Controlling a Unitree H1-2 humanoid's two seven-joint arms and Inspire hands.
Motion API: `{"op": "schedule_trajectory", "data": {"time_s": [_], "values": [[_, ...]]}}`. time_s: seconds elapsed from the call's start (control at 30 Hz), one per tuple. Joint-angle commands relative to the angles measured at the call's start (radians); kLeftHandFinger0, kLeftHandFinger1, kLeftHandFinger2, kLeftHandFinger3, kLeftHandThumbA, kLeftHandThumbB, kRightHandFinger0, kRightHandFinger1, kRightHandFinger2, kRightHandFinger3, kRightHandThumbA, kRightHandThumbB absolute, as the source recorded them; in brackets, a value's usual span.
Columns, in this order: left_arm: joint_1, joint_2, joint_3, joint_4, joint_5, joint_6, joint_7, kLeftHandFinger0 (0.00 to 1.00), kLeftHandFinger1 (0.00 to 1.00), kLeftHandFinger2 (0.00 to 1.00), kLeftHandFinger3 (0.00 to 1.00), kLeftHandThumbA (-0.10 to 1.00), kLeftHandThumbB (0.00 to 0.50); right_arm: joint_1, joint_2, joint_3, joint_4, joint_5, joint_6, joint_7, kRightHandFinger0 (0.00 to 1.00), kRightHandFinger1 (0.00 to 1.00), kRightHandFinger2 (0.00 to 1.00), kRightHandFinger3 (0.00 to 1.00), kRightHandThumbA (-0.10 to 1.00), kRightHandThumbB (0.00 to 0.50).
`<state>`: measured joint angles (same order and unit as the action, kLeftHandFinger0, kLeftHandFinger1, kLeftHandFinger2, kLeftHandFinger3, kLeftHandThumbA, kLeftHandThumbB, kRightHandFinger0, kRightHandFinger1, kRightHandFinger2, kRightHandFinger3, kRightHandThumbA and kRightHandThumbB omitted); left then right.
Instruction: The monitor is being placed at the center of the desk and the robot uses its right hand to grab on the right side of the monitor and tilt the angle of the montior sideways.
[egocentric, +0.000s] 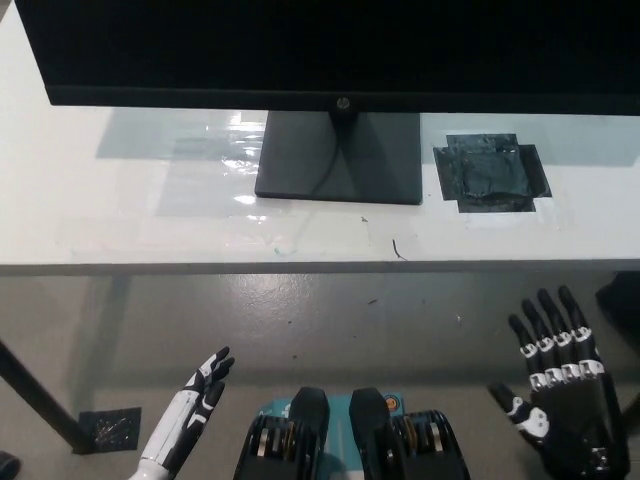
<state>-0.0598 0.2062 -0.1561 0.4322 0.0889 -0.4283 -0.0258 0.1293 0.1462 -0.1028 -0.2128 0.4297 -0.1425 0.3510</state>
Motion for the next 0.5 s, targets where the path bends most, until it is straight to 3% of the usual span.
{"op": "schedule_trajectory", "data": {"time_s": [0.0, 0.03, 0.13, 0.27, 0.3, 0.33, 0.47], "values": [[-0.003, 0.014, 0.002, -0.036, 0.011, -0.042, 0.02, 1.0, 1.0, 1.0, 1.0, 1.0, 0.277, -0.044, -0.065, 0.132, 0.03, -0.544, -0.327, -0.153, 1.0, 1.0, 1.0, 1.0, 1.0, 0.341], [0.0, 0.014, 0.001, -0.036, 0.011, -0.042, 0.02, 1.0, 1.0, 1.0, 1.0, 1.0, 0.28, -0.059, -0.113, 0.172, 0.114, -0.623, -0.327, -0.279, 1.0, 1.0, 1.0, 1.0, 1.0, 0.368], [0.011, 0.017, 0.002, -0.042, 0.012, -0.042, 0.023, 1.0, 1.0, 1.0, 1.0, 1.0, 0.281, -0.114, -0.208, 0.273, 0.321, -0.733, -0.327, -0.514, 1.0, 1.0, 1.0, 1.0, 1.0, 0.361], [0.011, 0.016, 0.003, -0.043, 0.005, -0.042, 0.018, 1.0, 1.0, 1.0, 1.0, 1.0, 0.279, -0.138, -0.234, 0.312, 0.395, -0.73, -0.327, -0.584, 1.0, 1.0, 1.0, 1.0, 1.0, 0.368], [0.014, 0.021, 0.001, -0.052, 0.015, -0.042, 0.024, 1.0, 1.0, 1.0, 1.0, 1.0, 0.262, -0.167, -0.238, 0.321, 0.451, -0.73, -0.327, -0.611, 1.0, 1.0, 1.0, 1.0, 1.0, 0.341], [0.018, 0.023, -0.004, -0.055, 0.026, -0.042, 0.031, 1.0, 1.0, 1.0, 1.0, 1.0, 0.259, -0.185, -0.241, 0.33, 0.491, -0.731, -0.327, -0.627, 0.99, 1.0, 1.0, 1.0, 1.0, 0.373], [0.023, 0.021, -0.003, -0.054, 0.023, -0.042, 0.029, 1.0, 1.0, 1.0, 1.0, 1.0, 0.262, -0.194, -0.262, 0.375, 0.511, -0.738, -0.327, -0.684, 0.98, 1.0, 1.0, 1.0, 1.0, 0.378]]}}
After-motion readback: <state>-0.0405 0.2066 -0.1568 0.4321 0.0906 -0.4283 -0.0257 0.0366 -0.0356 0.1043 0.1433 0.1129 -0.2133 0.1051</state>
